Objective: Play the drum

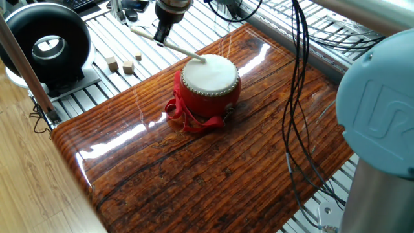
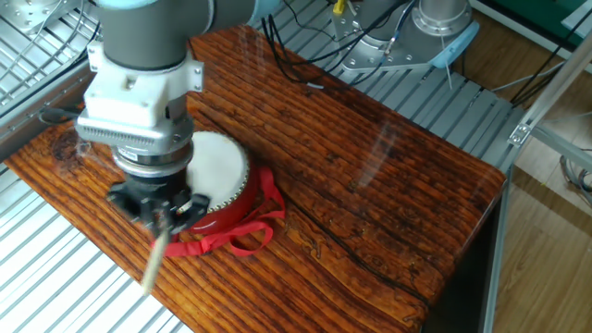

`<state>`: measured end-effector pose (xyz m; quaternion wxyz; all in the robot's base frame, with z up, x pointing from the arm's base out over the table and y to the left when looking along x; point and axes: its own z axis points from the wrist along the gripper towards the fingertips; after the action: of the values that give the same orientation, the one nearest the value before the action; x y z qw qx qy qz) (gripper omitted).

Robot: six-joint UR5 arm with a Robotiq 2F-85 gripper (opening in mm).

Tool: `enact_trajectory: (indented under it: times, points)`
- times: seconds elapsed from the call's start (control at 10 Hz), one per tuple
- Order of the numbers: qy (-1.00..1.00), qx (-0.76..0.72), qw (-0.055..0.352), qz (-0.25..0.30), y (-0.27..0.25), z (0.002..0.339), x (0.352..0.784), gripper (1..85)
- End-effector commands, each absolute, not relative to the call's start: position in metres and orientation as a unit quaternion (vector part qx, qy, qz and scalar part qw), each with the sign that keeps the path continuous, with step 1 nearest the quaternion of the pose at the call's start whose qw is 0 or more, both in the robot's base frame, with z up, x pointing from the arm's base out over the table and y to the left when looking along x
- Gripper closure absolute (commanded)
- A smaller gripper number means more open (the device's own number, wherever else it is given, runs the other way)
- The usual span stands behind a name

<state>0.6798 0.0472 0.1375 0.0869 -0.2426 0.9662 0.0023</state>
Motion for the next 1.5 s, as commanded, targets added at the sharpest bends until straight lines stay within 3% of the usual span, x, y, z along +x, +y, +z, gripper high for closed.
enact_trajectory:
  times: [0.0,0.2,0.7,0.8,1.1,1.4]
  points:
    - [0.982,-0.172,-0.071,-0.018,0.043,0.142,0.602,84.7]
    - [0.981,-0.178,-0.067,-0.037,0.046,0.142,0.606,84.7]
    - [0.970,-0.236,-0.013,-0.057,0.036,0.139,0.641,84.7]
    - [0.966,-0.250,0.011,-0.056,0.037,0.139,0.655,84.7]
    - [0.963,-0.266,0.021,-0.042,0.042,0.136,0.662,84.7]
    - [0.955,-0.281,0.080,-0.042,0.048,0.138,0.693,84.7]
